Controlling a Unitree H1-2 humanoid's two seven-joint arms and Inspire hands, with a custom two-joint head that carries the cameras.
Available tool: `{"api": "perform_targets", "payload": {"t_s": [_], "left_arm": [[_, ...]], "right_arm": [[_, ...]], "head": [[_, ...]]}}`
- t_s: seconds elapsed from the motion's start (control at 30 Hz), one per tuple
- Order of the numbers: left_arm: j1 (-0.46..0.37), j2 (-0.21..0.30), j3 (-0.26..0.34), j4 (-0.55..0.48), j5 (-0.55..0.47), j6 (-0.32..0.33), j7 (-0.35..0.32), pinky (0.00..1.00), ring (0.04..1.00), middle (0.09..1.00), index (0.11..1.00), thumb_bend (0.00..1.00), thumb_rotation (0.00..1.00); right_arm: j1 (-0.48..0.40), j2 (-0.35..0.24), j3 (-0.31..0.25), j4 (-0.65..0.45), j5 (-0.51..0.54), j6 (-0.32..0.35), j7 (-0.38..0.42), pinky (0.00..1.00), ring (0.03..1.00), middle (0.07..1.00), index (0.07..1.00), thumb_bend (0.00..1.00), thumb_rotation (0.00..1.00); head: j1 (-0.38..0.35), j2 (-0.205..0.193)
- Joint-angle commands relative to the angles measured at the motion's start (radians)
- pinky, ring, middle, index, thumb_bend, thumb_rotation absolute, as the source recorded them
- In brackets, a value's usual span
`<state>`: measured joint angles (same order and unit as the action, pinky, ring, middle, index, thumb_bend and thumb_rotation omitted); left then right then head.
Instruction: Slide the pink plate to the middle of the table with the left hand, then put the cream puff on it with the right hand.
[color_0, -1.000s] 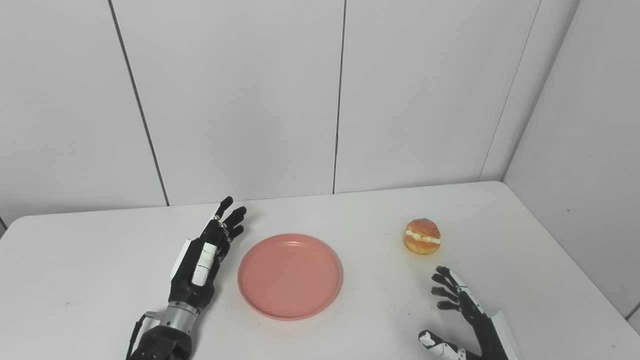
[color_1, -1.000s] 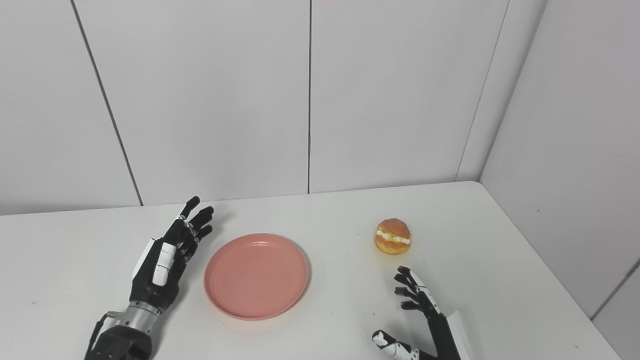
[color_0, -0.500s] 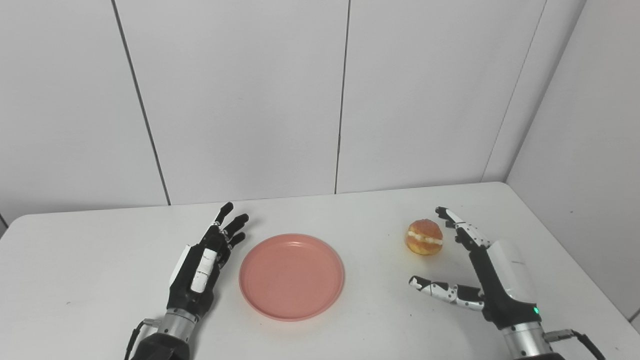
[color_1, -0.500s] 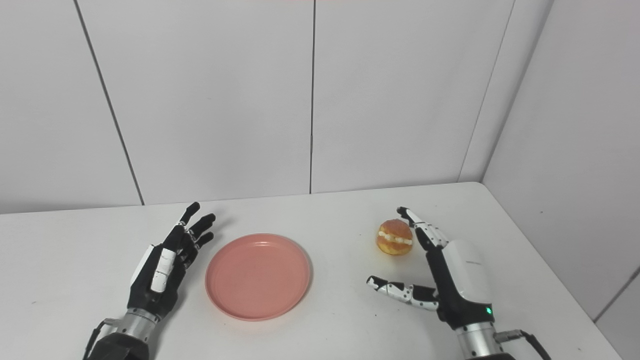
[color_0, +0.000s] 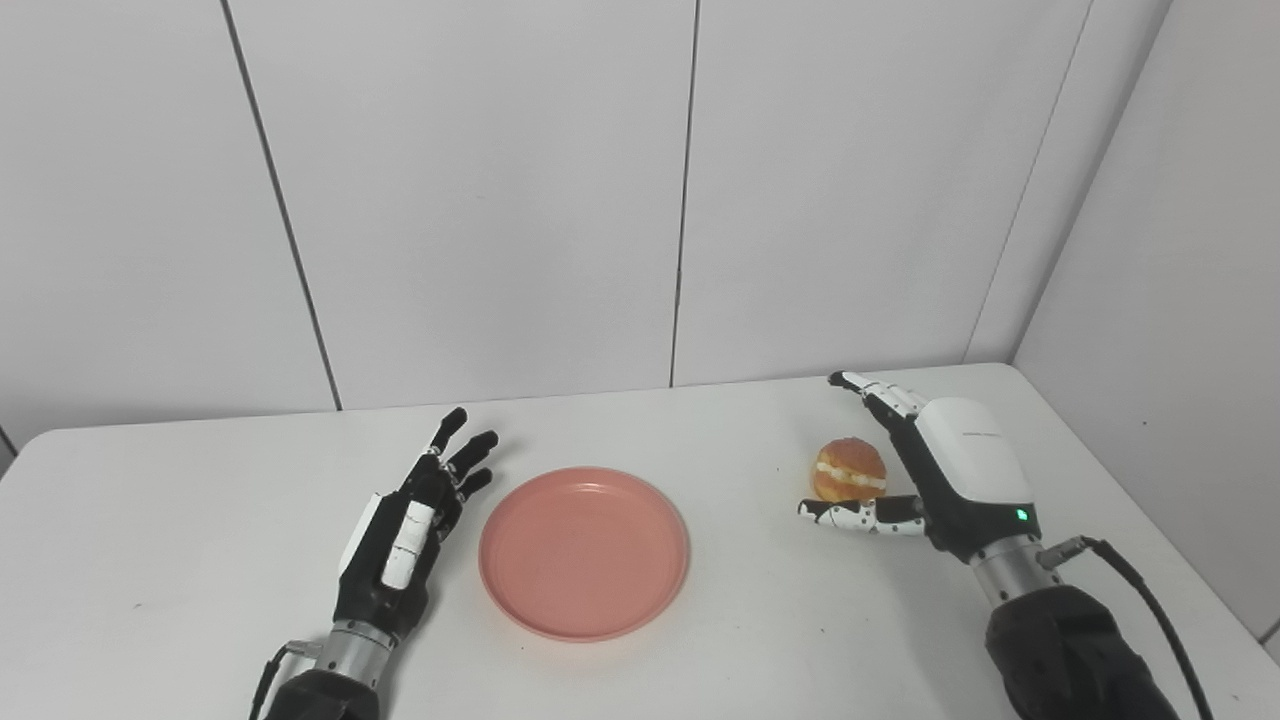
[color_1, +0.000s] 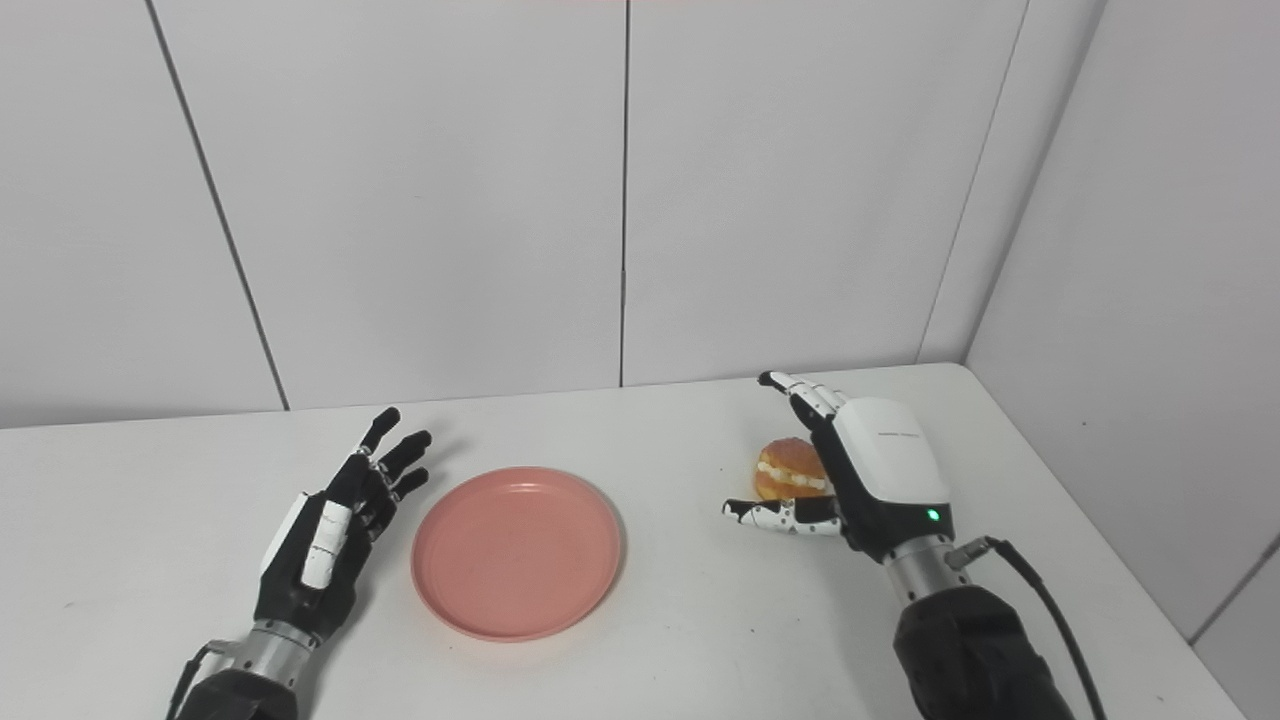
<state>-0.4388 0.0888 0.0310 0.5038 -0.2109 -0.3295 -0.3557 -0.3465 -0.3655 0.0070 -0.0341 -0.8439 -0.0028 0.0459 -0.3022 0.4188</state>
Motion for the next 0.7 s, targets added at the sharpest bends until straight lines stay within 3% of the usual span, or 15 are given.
{"api": "perform_targets", "payload": {"t_s": [0.0,0.2,0.4,0.67], "left_arm": [[0.091,-0.009,0.000,0.059,-0.011,0.008,-0.001,0.91,0.952,0.877,0.957,0.89,0.85],[0.089,-0.012,-0.001,0.066,-0.007,0.004,0.002,0.93,0.956,0.877,0.960,0.89,0.85],[0.096,-0.013,-0.005,0.045,-0.002,0.015,0.010,0.92,0.958,0.878,0.956,0.89,0.85],[0.095,-0.012,-0.005,0.054,-0.005,0.012,0.006,0.92,0.960,0.882,0.956,0.90,0.85]], "right_arm": [[-0.056,-0.045,0.008,-0.001,-0.015,0.036,0.020,0.58,0.766,0.828,0.822,0.98,0.47],[-0.141,-0.090,0.044,0.072,-0.004,0.087,0.106,0.56,0.769,0.820,0.803,1.00,0.34],[-0.210,-0.118,0.072,0.157,0.009,0.103,0.136,0.56,0.765,0.816,0.803,1.00,0.33],[-0.232,-0.133,0.086,0.241,0.045,0.096,0.123,0.56,0.741,0.814,0.805,1.00,0.36]], "head": [[0.002,0.000],[0.006,-0.004],[0.007,-0.004],[0.012,-0.008]]}}
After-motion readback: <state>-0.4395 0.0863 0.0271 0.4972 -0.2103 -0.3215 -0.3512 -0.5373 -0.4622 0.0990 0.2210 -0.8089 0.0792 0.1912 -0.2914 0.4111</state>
